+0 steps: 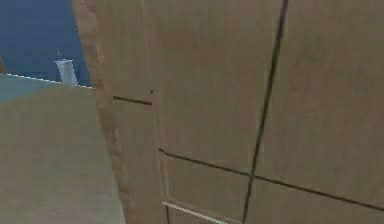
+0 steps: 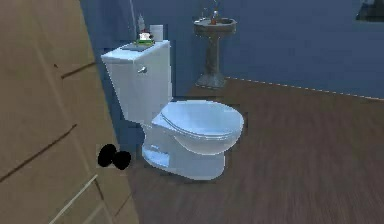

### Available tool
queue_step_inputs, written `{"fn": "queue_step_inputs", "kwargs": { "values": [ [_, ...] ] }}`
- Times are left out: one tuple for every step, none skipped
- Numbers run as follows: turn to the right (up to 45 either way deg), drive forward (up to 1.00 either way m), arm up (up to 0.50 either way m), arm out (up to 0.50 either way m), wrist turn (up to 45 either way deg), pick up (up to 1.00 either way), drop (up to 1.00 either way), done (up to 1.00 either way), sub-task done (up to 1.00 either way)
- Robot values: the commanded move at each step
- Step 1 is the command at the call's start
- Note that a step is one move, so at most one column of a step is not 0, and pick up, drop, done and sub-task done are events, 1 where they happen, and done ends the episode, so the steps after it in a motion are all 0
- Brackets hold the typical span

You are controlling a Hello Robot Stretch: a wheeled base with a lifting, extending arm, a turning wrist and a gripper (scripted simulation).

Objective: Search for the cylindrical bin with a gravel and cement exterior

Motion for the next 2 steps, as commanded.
{"fn": "queue_step_inputs", "kwargs": {
  "values": [
    [-45.0,0.0,0.0,0.0,0.0,0.0,0.0,0.0,0.0],
    [-27.0,0.0,0.0,0.0,0.0,0.0,0.0,0.0,0.0]
  ]
}}
